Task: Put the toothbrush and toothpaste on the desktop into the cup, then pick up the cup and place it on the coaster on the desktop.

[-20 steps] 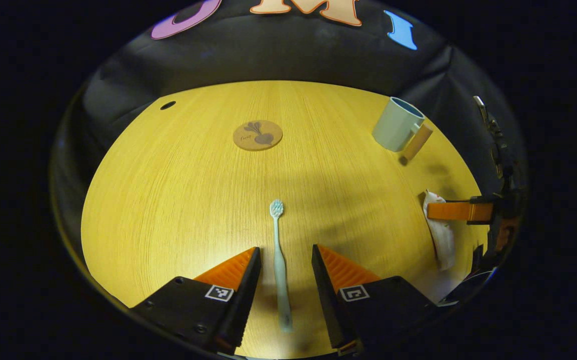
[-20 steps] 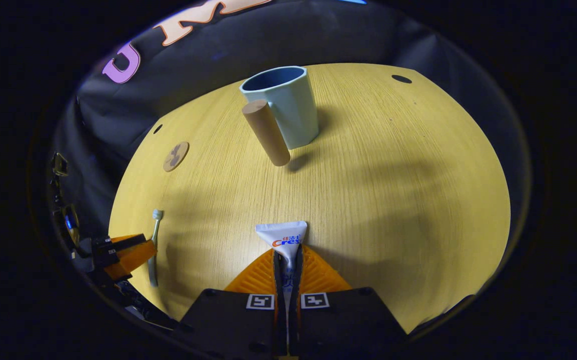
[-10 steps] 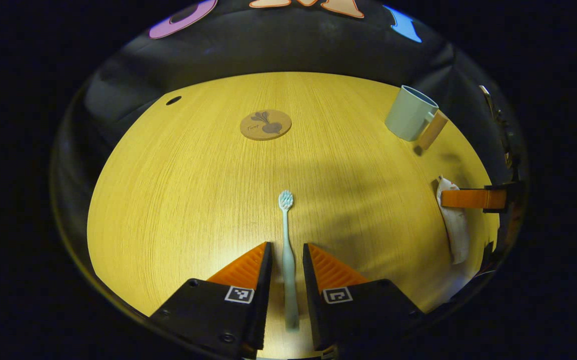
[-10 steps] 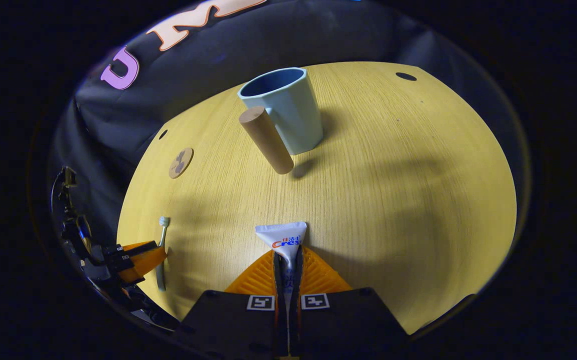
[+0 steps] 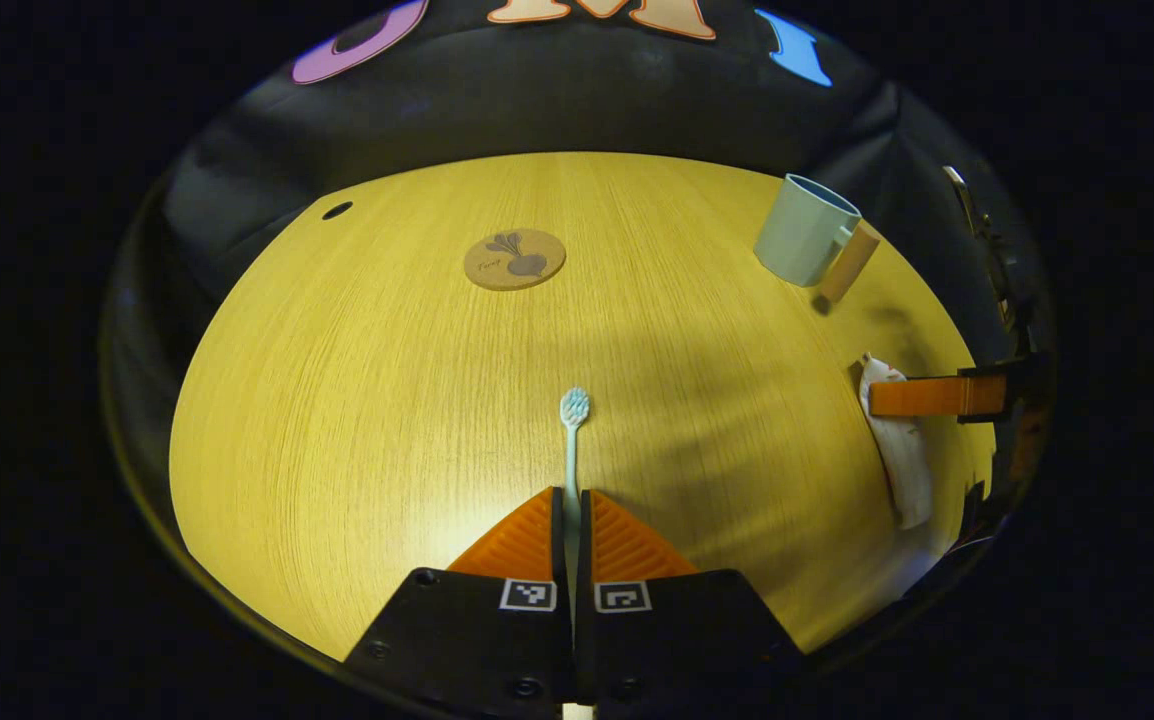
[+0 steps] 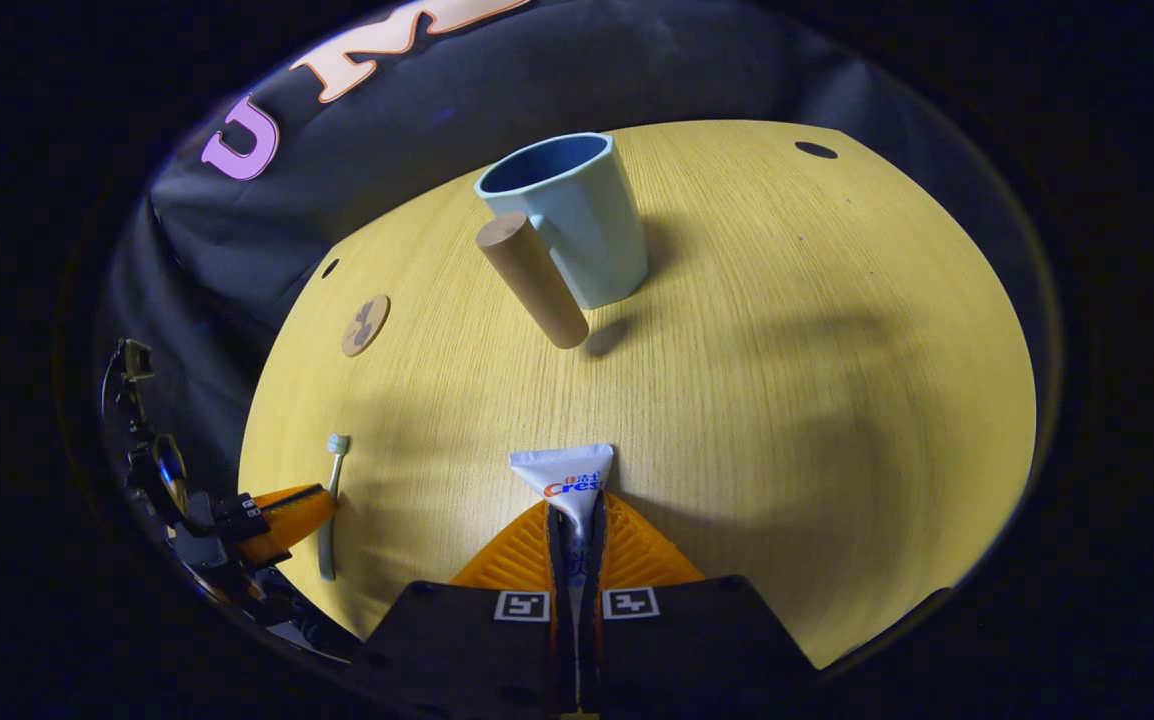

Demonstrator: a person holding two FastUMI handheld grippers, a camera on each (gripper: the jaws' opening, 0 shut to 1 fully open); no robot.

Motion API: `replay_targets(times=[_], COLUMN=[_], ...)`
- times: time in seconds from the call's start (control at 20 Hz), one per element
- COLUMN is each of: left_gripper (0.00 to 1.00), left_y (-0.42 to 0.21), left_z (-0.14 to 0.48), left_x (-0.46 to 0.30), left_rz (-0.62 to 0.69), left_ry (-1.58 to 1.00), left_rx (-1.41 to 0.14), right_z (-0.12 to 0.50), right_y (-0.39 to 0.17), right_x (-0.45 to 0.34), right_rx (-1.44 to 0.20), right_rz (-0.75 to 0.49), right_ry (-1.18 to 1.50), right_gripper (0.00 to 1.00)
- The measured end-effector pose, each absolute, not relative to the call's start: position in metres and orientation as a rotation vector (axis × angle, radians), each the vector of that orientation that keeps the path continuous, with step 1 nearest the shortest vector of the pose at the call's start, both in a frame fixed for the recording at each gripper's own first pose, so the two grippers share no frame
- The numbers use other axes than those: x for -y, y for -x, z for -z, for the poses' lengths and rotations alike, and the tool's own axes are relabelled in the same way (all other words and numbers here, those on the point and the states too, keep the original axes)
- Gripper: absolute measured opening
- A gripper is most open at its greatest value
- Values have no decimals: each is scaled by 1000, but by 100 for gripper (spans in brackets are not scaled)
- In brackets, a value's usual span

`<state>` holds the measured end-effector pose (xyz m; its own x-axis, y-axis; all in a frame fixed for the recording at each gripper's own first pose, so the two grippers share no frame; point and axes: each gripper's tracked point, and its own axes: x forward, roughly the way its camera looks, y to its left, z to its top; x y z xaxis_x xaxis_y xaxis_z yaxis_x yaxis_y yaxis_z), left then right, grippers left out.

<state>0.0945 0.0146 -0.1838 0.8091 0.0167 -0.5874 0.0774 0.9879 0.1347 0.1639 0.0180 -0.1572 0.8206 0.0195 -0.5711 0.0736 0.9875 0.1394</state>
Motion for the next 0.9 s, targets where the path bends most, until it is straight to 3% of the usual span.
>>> replay_targets(times=[0.6,0.9], left_gripper=[0,0], left_y=[-98,-94], left_z=[133,124], left_x=[-2,0], left_rz=[47,52], left_ry=[-98,-58], left_rx=[-483,-444], right_z=[155,125], right_y=[-162,-153], right_x=[-19,-21], right_rx=[-593,-464], right_rz=[78,57], right_ry=[-136,-103], right_gripper=[5,4])
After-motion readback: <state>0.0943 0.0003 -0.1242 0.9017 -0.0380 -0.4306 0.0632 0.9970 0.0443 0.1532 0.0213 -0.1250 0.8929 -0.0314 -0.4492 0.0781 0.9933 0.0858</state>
